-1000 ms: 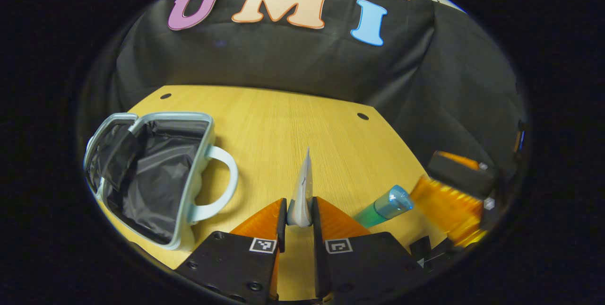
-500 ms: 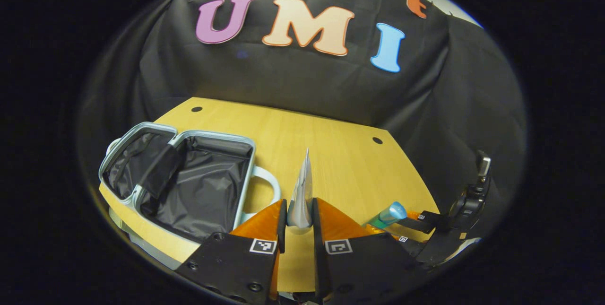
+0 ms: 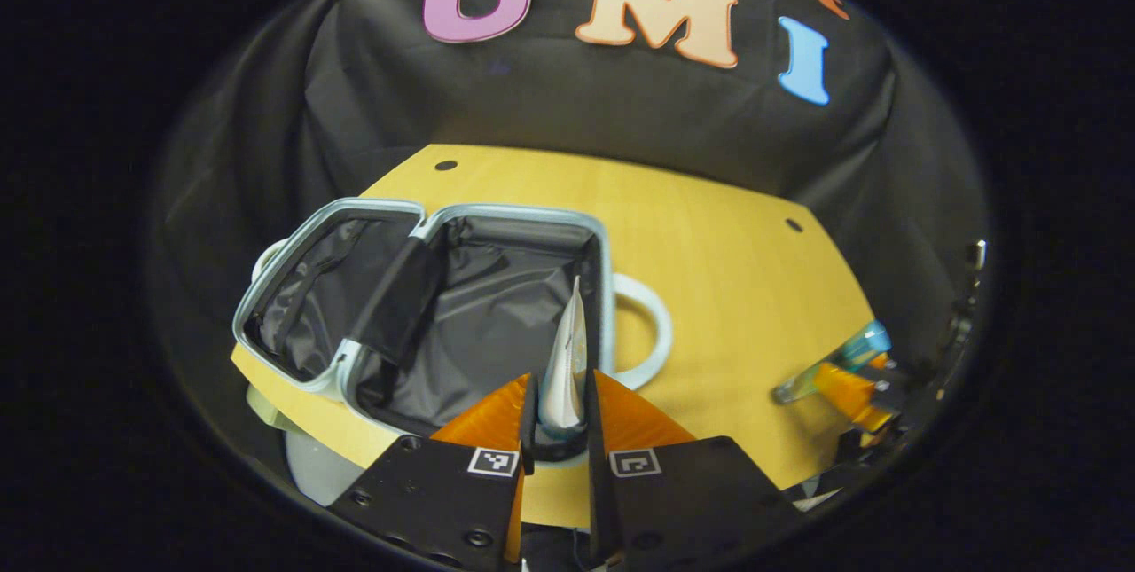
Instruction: First open the suitcase, pack the skin care products into it, and then close the suitcase.
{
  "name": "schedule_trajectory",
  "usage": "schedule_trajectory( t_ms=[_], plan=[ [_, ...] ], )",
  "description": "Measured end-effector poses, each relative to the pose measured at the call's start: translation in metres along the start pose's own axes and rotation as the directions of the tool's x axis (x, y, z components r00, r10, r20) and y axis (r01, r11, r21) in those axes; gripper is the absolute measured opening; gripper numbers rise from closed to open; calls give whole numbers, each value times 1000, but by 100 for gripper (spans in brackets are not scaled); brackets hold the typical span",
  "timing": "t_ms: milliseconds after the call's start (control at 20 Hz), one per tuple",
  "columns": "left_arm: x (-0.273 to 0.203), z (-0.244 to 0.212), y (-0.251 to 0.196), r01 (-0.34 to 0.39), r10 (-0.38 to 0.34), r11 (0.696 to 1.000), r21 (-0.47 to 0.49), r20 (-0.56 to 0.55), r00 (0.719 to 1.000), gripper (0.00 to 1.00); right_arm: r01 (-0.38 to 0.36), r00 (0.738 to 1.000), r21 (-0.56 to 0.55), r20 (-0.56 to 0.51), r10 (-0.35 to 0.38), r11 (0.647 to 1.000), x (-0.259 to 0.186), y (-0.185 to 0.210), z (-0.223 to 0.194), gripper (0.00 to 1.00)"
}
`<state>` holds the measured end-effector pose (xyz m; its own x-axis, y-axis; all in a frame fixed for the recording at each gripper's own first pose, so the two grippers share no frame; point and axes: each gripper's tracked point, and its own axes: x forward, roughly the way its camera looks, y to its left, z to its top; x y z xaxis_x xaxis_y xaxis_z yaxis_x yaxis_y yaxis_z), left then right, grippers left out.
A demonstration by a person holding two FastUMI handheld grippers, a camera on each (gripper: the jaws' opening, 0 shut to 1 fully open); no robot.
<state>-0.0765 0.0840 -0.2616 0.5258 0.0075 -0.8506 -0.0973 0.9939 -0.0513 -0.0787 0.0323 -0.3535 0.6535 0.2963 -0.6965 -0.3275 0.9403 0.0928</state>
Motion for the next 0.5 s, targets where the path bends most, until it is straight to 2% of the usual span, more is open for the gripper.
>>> schedule_trajectory(
  t_ms=[150, 300, 400, 500],
  plan=[
    [27, -7, 23, -1, 1, 1000, 7, -88, 996, 23, -17, 1000, 30, 12, 16, 999, -10, 22, 22, 47],
    [52, -14, 35, 16, -14, 1000, 8, -148, 989, 23, -70, 998, 113, 14, 69, 991, -16, 55, 44, 47],
    [63, -22, 38, 44, -43, 999, 2, -194, 980, 23, -94, 996, 145, 16, 93, 985, -18, 78, 56, 43],
    [70, -19, 38, 83, -81, 997, 4, -181, 980, 23, -97, 995, 121, 26, 94, 988, -16, 99, 68, 47]
  ],
)
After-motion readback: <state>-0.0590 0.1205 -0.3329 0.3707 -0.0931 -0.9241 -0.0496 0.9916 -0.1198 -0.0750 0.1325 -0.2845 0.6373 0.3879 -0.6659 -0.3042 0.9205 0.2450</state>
